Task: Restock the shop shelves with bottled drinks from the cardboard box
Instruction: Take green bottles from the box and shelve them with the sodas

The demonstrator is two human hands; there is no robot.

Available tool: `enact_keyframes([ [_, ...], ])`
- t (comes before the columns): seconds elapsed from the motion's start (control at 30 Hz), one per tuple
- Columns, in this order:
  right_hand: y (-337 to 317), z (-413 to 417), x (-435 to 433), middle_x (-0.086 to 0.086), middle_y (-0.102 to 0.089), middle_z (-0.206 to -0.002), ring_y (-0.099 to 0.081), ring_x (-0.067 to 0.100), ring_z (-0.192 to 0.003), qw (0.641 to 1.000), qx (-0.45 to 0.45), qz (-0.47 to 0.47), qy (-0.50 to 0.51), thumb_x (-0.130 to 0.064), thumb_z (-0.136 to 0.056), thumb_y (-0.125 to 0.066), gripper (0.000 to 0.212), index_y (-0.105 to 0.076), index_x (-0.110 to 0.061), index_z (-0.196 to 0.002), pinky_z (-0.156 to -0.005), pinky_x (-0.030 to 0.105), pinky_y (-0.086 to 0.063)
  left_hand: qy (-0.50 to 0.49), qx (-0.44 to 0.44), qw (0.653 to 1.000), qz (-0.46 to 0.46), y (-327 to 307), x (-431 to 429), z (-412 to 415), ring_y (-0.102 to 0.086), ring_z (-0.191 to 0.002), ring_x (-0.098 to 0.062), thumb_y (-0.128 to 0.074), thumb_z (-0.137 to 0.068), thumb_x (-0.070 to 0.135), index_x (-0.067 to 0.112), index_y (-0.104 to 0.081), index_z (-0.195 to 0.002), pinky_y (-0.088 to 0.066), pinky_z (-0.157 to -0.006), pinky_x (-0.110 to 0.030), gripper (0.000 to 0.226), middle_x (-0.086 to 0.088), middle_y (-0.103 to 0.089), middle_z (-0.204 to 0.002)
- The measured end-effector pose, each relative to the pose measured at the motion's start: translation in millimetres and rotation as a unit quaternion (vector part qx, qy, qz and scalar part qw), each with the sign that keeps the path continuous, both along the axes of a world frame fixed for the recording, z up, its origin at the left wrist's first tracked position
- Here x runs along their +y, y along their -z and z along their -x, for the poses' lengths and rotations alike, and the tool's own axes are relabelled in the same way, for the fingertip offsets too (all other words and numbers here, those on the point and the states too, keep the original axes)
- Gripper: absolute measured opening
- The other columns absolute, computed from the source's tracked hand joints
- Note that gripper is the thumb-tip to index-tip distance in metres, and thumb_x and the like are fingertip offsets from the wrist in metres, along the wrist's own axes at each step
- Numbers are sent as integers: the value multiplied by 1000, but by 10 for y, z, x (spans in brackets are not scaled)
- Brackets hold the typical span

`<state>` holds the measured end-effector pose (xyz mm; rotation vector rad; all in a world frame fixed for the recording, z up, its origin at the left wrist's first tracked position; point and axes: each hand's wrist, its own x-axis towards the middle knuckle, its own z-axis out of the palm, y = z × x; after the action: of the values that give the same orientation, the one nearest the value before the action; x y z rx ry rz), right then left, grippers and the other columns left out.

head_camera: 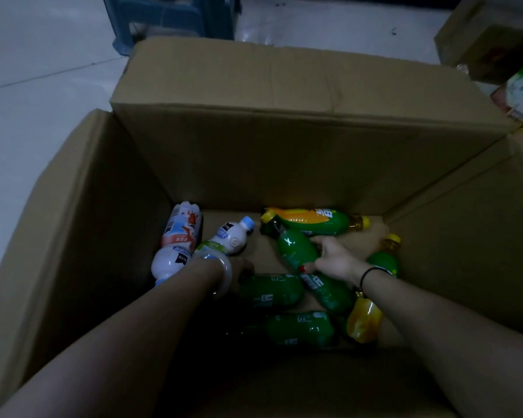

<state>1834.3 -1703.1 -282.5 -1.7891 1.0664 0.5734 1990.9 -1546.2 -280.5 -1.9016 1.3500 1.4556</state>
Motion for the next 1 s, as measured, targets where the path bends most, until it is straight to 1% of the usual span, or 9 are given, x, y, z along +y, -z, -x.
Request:
enact_keyframes([
  [0.13, -76, 62, -127, -3, -54, -99, -51, 18, -100, 998, -9, 2, 56, 0, -77, -73, 71, -38, -9, -138, -94, 34, -46, -10, -20, 999, -30, -129, -107, -26, -38, -131, -31, -64, -80, 47, 34, -27, -143, -42, -96, -36, 75, -6, -27, -151],
  [0.23, -106, 88, -120, 4, -56, -114, -54, 23, -106, 998, -8, 1, 63, 0, -74, -75, 72, -39, -12, -135, -100, 42, -46, -71, -10, 997, -32, -157, -174, -56, -44, -125, -28, -69, -73, 53, 27, -36, -139, -43, -100, -41, 78, -5, -39, -143],
  [0.4, -180, 70, -79, 8, -51, -122, -48, 19, -105, 998, -28, 12, 49, 1, -73, -75, 68, -42, -11, -132, -97, 37, -46, -162, 32, 985, -45, -322, -243, -145, -50, -118, -28, -78, -65, 42, 19, -44, -133, -45, -102, -45, 80, -8, -48, -132],
  [0.57, -258, 63, -50, 9, -49, -134, -47, 24, -124, 996, -61, 13, 59, 5, -73, -74, 78, -38, -13, -139, -102, 35, -41, -320, 92, 941, -57, -437, -210, -195, -51, -116, -30, -78, -66, 25, 19, -43, -133, -44, -101, -47, 76, -12, -50, -128],
  [0.7, -297, 80, 4, 9, -46, -140, -46, 26, -128, 996, -67, 27, 57, 2, -68, -79, 89, -34, -13, -144, -108, 43, -40, -395, 160, 904, 28, -547, -199, -152, -55, -80, -16, -61, -83, 2, 9, -55, -122, -49, -72, -25, 40, -4, -56, -89],
  [0.83, -312, 102, 17, 10, -45, -141, -43, 28, -130, 995, -73, 32, 56, 2, -66, -80, 93, -34, -14, -145, -107, 49, -40, -479, 215, 846, 92, -587, -148, -144, -58, -87, -24, -59, -81, -4, 15, -61, -100, -57, -64, -32, 27, -7, -56, -100],
  [0.87, -326, 107, 23, 10, -45, -140, -43, 28, -130, 995, -76, 31, 59, 3, -67, -79, 92, -34, -14, -145, -108, 48, -39, -483, 216, 842, 105, -582, -145, -140, -59, -93, -26, -61, -80, -3, 17, -62, -96, -57, -68, -34, 26, -9, -58, -107],
  [0.93, -337, 111, 24, 10, -47, -139, -44, 28, -129, 994, -82, 29, 64, 4, -68, -78, 90, -34, -14, -144, -108, 47, -40, -489, 220, 833, 135, -574, -154, -130, -58, -108, -28, -66, -77, 0, 24, -65, -92, -54, -88, -39, 28, -9, -59, -120],
  [1.0, -339, 116, 22, 9, -49, -137, -46, 27, -128, 993, -90, 26, 76, 5, -68, -77, 88, -35, -14, -143, -107, 46, -40, -515, 232, 810, 159, -605, -145, -89, -57, -113, -26, -77, -66, 8, 26, -69, -89, -46, -101, -41, 30, -8, -61, -122],
])
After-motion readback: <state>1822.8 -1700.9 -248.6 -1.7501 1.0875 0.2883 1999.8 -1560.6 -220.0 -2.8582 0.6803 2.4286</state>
